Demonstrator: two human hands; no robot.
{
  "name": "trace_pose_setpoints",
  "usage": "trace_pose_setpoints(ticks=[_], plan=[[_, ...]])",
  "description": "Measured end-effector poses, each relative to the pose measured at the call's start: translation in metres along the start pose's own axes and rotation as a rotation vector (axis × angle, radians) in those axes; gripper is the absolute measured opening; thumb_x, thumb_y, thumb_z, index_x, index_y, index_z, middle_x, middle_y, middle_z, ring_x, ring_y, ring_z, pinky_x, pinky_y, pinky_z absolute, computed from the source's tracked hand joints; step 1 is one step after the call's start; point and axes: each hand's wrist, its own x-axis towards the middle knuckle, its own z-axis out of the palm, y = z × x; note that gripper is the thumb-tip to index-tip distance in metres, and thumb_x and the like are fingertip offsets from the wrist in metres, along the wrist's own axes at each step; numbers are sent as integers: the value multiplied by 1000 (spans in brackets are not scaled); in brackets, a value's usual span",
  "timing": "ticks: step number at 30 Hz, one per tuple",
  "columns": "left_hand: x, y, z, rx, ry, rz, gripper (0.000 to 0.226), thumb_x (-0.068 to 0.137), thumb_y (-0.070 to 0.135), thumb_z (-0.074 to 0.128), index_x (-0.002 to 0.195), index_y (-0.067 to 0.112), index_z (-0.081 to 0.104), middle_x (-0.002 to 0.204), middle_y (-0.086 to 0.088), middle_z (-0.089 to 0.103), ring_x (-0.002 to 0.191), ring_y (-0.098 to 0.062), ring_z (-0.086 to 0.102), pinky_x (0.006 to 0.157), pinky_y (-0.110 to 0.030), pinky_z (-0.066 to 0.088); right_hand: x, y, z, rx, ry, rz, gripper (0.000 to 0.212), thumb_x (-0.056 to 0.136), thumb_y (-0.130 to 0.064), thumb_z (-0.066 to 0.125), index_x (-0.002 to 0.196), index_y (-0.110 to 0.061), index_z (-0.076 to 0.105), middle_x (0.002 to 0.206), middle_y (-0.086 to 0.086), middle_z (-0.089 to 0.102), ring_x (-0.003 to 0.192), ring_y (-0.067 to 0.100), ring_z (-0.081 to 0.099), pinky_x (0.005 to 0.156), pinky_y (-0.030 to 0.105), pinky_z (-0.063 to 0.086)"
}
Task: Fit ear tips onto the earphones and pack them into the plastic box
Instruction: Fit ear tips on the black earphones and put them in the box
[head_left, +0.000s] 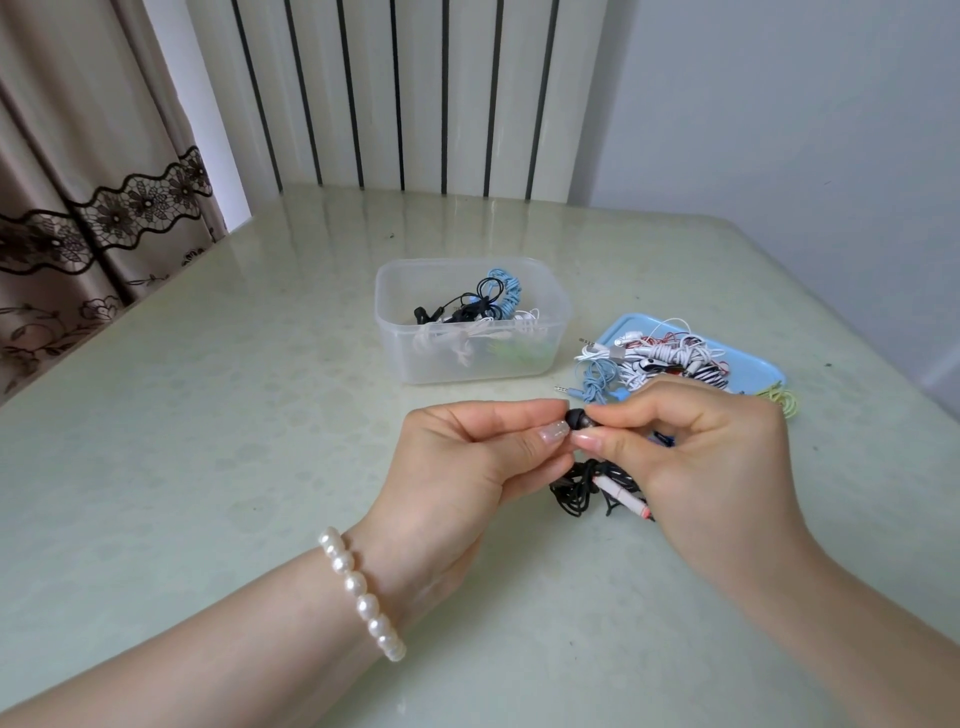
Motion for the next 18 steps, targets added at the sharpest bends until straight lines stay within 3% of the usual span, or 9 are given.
trace_pose_setpoints(ticks=[3, 5, 10, 14, 18], plan=[[-1, -1, 1, 6, -3, 14, 13, 66, -6, 64, 77, -3, 71, 81, -18, 72, 73, -23, 70, 66, -24, 58, -2, 0, 2, -10, 17, -39, 29, 61, 6, 78, 70, -20, 69, 64, 6, 63, 58, 7, 54, 48, 1, 38], [-3, -1, 1, 10, -8, 26, 13, 69, -7, 63, 77, -3, 71, 81, -17, 72, 75, -23, 70, 68, -25, 58, -2, 2, 3, -54, 31, -96, 22, 61, -3, 77, 72, -20, 69, 63, 1, 62, 58, 9, 55, 51, 1, 38], [-6, 0, 2, 31, -21, 43, 14, 69, -6, 63, 78, -1, 71, 83, -16, 73, 78, -22, 70, 72, -27, 58, -2, 10, 3, -125, 41, -155, 3, 63, -10, 72, 65, -12, 72, 61, -11, 57, 54, 8, 52, 47, 19, 43], [-6, 3, 0, 78, -34, 83, 14, 70, -5, 63, 78, 0, 72, 82, -15, 73, 78, -22, 71, 70, -26, 58, 1, 10, -2, -182, -32, -241, 3, 67, -8, 71, 64, -9, 70, 59, -1, 58, 55, 14, 53, 50, 22, 42], [-5, 8, -2, 99, -79, 64, 13, 71, -7, 61, 77, -1, 71, 79, -16, 73, 75, -22, 71, 68, -25, 58, 5, 4, -9, 21, -127, -59, 15, 65, -8, 71, 59, -21, 69, 68, 4, 60, 59, 22, 55, 49, 14, 47]])
